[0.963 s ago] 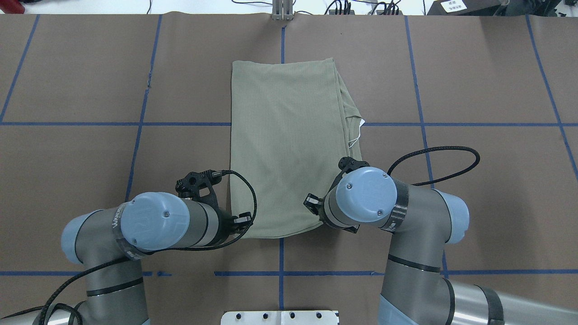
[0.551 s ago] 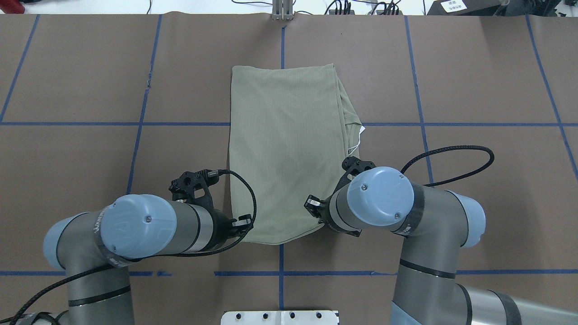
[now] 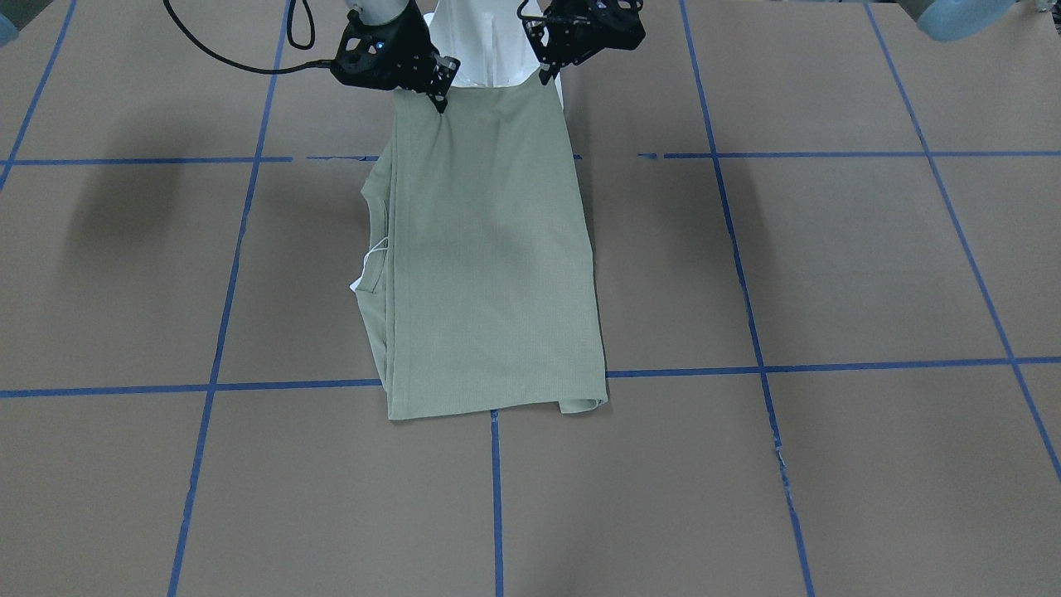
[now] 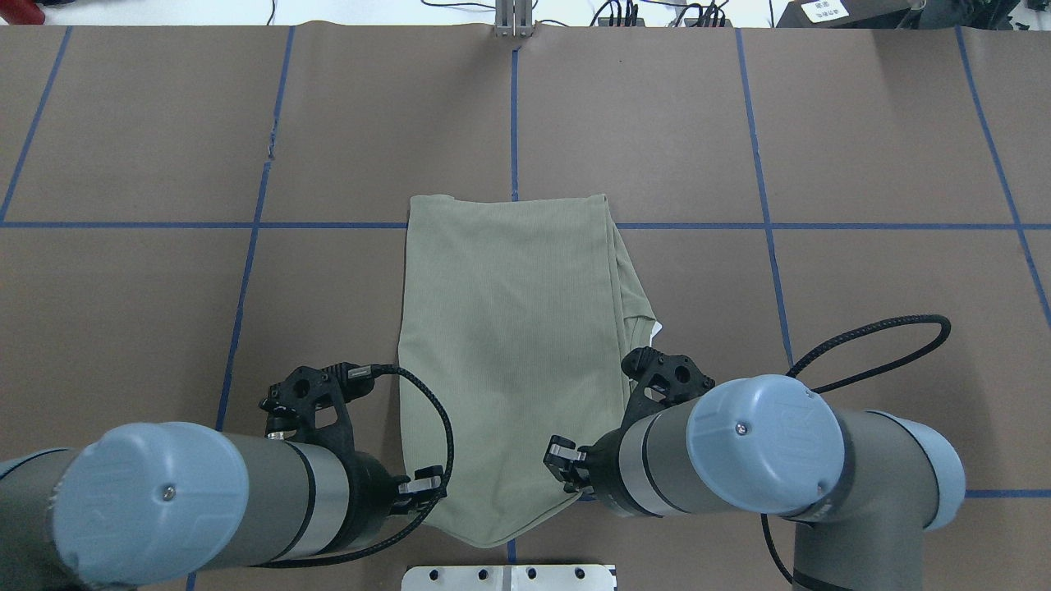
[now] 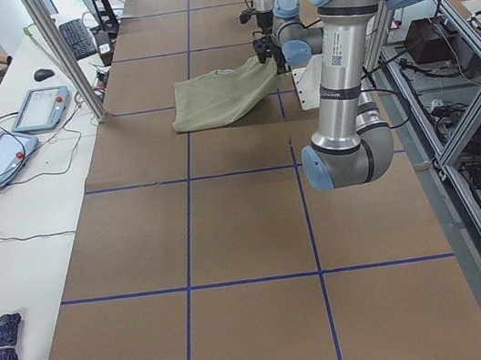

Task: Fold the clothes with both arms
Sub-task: 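Lift the near hem with both grippers and carry it away from the robot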

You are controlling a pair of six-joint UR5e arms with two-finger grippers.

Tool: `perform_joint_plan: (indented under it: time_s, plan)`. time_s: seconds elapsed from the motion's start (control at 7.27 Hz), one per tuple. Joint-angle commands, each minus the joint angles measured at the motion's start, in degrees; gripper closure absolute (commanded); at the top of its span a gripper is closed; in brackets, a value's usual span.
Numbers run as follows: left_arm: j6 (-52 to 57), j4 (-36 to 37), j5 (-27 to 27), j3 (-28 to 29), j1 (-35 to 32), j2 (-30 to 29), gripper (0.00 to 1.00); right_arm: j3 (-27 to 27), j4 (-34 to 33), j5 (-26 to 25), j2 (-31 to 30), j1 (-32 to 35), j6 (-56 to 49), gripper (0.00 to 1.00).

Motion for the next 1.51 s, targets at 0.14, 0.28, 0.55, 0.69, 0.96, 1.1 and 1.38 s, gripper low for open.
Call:
perform_joint_plan:
  time_s: [0.14,0.28,0.55,0.69,0.96,1.1,1.38]
  plan:
    - [-0.4,3.0,0.4,0.7,1.1,-0.9,1.00,-4.0,0.3,-0.6,0.3,1.9,-0.8,1.00]
    - [1.7,0.5,0.4,4.4,-2.4,-1.9,1.00,-6.3,0.6,-1.7,1.5,4.8,-1.0,1.00]
    - [6.5,-7.3,0.0,11.8,-10.5,-2.6,1.00,-7.9,1.0,-2.0,2.7,9.2,-2.4,1.00]
    - [7.9,-9.1,0.0,13.8,-13.4,-3.2,1.00,-11.5,1.0,-2.0,5.9,11.5,-2.6,1.00]
    - [7.9,-12.3,0.0,18.4,-16.5,-5.9,1.00,-21.7,5.9,-1.8,11.3,14.8,-4.1,1.00]
    - [8.0,-16.1,0.0,21.1,-17.0,-5.9,1.00,-24.2,8.7,-1.2,11.3,16.5,-4.1,1.00]
    - [8.0,-20.7,0.0,26.7,-18.6,-7.0,1.00,-26.6,9.0,-0.8,11.8,18.0,-4.3,1.00]
